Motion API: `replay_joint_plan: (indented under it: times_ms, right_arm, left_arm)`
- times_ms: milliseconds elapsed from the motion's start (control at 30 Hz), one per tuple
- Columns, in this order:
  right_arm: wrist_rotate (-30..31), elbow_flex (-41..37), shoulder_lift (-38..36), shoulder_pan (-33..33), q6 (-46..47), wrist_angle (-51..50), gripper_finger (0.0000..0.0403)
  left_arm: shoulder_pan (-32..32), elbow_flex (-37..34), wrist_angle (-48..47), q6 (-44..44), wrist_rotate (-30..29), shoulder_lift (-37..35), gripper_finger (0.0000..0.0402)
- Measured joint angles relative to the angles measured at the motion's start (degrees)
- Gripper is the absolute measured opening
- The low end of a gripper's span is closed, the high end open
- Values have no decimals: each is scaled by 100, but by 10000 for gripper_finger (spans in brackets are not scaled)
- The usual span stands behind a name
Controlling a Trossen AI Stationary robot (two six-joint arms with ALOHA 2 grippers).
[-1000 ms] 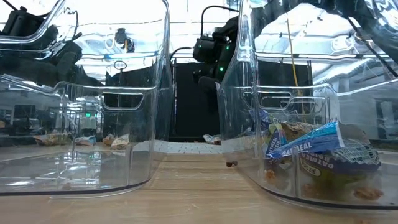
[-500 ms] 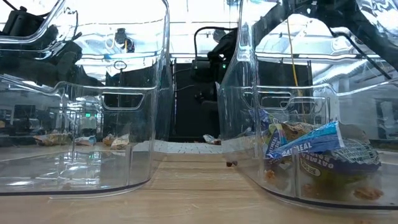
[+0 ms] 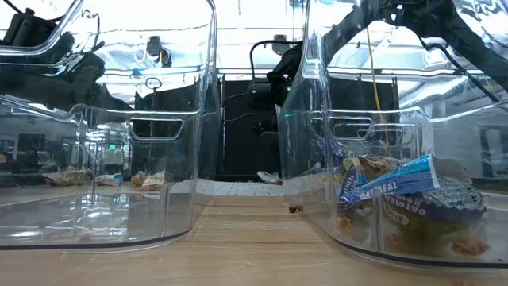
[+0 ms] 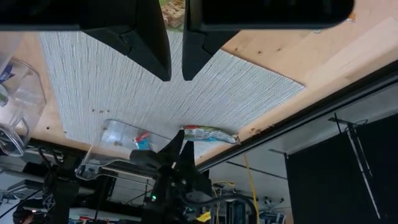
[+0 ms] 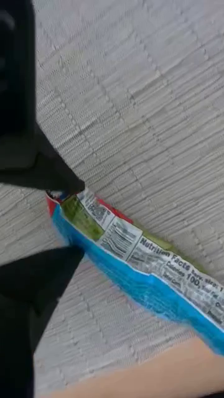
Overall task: Pick and place Granola Bars by type
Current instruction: Put the red granola bar into the top transparent bin
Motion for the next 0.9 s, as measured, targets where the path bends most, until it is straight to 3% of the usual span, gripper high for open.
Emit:
replay_joint_plan:
  times_ms: [167, 633, 900]
  right_arm:
    - [-180, 2, -1, 0, -259, 50, 14]
    - [-223, -24, -370, 253, -668, 564, 0]
    - [513, -24, -1567, 853, -761, -5, 0]
  left_arm:
    - [2, 0, -1, -2, -2, 0, 47]
    - [2, 0, -7, -4, -2, 0, 47]
    - [2, 0, -7, -3, 0, 0, 47]
